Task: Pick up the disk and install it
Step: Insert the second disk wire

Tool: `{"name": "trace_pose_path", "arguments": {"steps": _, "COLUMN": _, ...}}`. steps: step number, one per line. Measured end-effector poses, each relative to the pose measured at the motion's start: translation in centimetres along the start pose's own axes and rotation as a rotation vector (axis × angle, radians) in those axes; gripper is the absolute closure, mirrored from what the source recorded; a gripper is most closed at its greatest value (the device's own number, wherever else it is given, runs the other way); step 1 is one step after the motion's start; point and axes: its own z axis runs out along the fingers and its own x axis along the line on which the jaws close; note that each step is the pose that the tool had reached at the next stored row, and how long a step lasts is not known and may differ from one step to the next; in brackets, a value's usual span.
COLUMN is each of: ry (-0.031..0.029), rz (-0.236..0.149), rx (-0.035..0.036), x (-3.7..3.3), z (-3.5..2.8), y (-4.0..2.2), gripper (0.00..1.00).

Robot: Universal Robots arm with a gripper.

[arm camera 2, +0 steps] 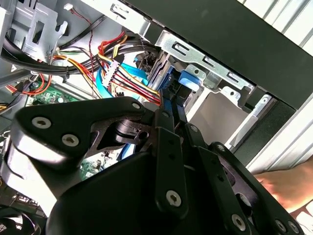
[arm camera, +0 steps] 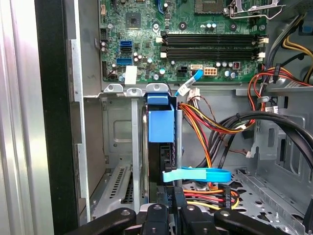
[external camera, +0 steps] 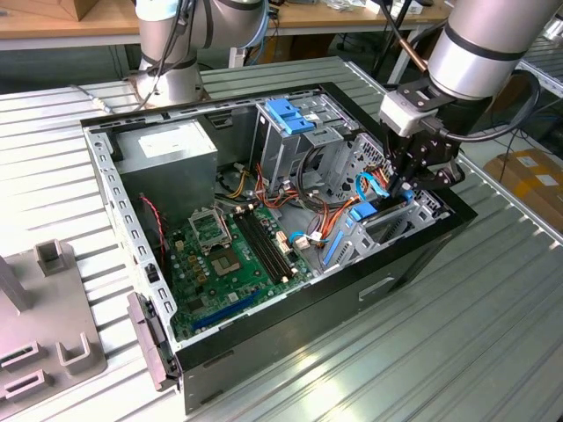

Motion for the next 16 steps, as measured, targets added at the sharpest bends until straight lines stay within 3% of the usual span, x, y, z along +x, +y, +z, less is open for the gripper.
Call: {"name": "trace_pose_path", "arguments": {"steps": 16, "ry": 0.0, "rz": 0.001, "rx": 0.0, "x": 0.0, "z": 0.5, "y": 0.06, "gripper": 0.84}}
